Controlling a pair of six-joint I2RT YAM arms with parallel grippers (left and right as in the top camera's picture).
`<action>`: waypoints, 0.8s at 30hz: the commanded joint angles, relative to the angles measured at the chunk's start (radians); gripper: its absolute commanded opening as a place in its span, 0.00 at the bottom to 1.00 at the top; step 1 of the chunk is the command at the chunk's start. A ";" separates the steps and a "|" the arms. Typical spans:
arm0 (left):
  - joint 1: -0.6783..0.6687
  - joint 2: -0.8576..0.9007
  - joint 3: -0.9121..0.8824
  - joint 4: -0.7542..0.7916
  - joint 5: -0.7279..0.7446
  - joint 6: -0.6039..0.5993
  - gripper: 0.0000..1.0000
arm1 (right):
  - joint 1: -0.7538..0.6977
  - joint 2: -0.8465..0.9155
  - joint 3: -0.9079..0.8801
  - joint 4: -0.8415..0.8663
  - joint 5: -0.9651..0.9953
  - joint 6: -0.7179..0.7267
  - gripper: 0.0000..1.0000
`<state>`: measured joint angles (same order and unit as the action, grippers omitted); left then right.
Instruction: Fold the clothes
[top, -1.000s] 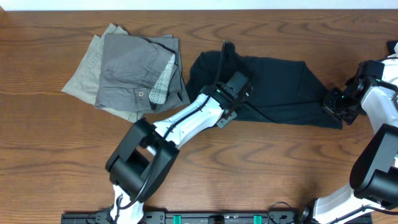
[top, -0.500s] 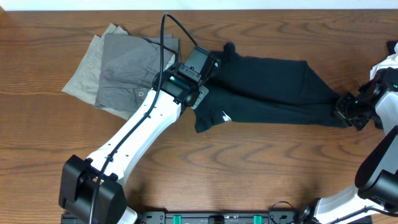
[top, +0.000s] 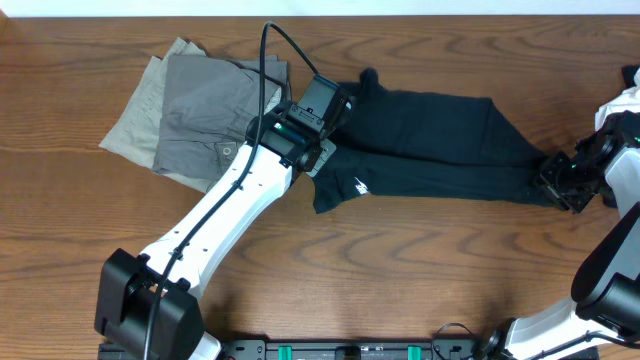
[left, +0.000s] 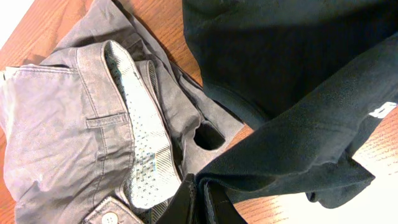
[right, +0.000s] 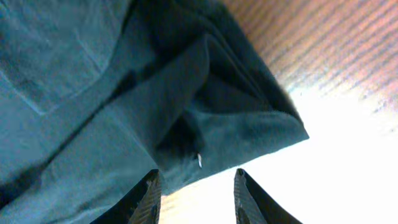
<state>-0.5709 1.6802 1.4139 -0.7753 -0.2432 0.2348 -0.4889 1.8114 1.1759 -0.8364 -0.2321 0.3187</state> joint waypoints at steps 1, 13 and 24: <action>0.005 0.003 0.011 -0.003 -0.016 -0.012 0.06 | -0.007 0.007 -0.019 0.011 -0.005 -0.005 0.37; 0.005 0.003 0.011 -0.005 -0.016 -0.012 0.06 | 0.002 -0.003 -0.121 0.242 -0.227 0.013 0.01; 0.005 -0.005 0.011 -0.003 -0.066 -0.012 0.06 | -0.090 -0.272 -0.029 0.170 -0.298 0.006 0.01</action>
<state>-0.5709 1.6802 1.4139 -0.7780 -0.2771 0.2348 -0.5591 1.6371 1.1065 -0.6655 -0.5018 0.3294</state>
